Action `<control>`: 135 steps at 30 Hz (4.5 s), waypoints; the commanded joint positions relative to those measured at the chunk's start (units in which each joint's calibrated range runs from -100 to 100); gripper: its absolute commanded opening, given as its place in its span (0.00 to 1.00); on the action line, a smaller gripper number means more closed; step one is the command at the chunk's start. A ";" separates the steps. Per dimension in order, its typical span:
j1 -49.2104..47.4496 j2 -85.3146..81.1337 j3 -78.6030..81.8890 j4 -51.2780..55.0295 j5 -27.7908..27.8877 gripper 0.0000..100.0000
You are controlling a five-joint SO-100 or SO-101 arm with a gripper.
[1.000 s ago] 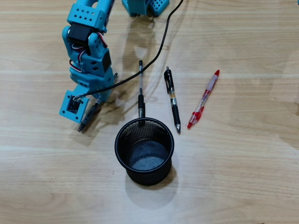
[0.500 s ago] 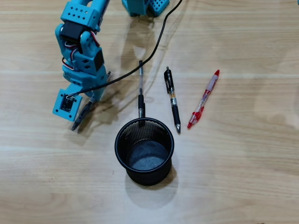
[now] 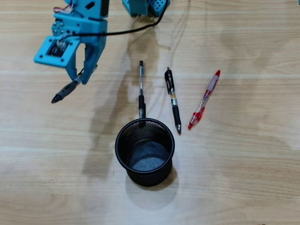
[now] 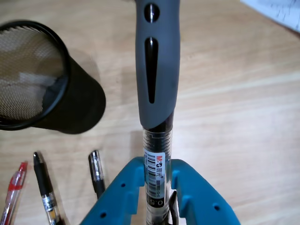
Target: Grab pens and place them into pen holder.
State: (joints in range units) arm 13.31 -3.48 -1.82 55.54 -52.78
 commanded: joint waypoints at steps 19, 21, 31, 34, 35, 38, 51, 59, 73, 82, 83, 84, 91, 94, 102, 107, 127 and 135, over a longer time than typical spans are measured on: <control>-20.71 -7.15 26.47 -68.15 -4.35 0.02; -21.52 -3.79 26.47 -72.28 -5.56 0.02; -20.71 10.07 23.23 -80.03 -5.77 0.02; -19.98 15.53 18.99 -80.03 -5.77 0.02; -19.98 17.30 17.73 -80.03 -5.77 0.02; -19.80 22.08 14.03 -79.94 -5.41 0.02; -17.07 29.06 8.99 -79.94 -5.36 0.02; -16.98 28.80 8.99 -79.77 -5.36 0.10; -16.17 15.78 9.80 -69.70 -0.03 0.12; -14.90 -5.89 10.07 -31.13 7.69 0.02; -14.90 -7.40 10.16 -27.34 8.86 0.02; -14.99 -8.83 10.16 -23.72 9.98 0.02; -15.17 -17.56 20.07 -9.35 12.37 0.02; -15.44 -21.09 29.63 -9.78 12.32 0.02; -16.44 -30.58 48.64 -9.78 11.91 0.02; -16.35 -34.70 52.79 -9.78 12.06 0.02; -26.24 -35.20 52.97 -9.86 8.46 0.02; -26.15 -35.12 52.97 -9.95 8.05 0.02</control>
State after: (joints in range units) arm -12.49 -37.15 51.53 45.85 -44.26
